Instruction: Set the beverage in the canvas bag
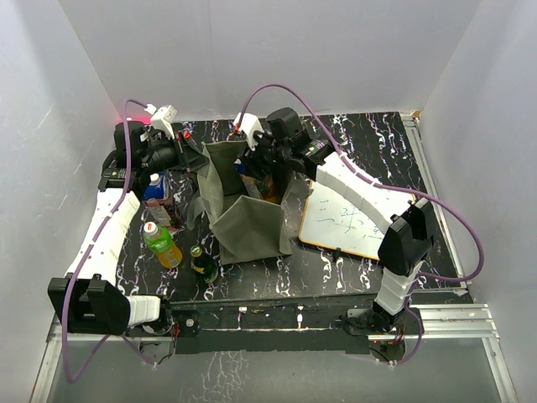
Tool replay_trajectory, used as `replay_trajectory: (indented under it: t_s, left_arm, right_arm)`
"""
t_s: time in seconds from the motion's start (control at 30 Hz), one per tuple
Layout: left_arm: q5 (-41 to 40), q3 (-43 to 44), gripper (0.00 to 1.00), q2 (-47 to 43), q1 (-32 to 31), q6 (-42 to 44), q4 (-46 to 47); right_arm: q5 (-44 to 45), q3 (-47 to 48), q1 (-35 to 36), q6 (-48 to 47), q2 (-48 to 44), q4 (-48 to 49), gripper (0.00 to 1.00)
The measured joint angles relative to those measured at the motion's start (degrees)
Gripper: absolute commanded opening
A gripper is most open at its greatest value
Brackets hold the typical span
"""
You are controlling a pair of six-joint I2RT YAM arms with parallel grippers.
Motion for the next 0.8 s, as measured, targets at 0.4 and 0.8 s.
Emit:
replay_trajectory:
  t_s: [0.4,0.8]
  left_arm:
    - [0.02,-3.26,0.00,-1.90,-0.26,-1.55,2.40]
    - [0.11,-3.82,0.00,-2.29,-0.57,-2.14,2.91]
  right_arm:
    - [2.64,-10.49,-0.66,-0.52,-1.16,13.18,0.08]
    - [5.64,-23.91,-2.97,5.18,-8.37,25.62,0.17]
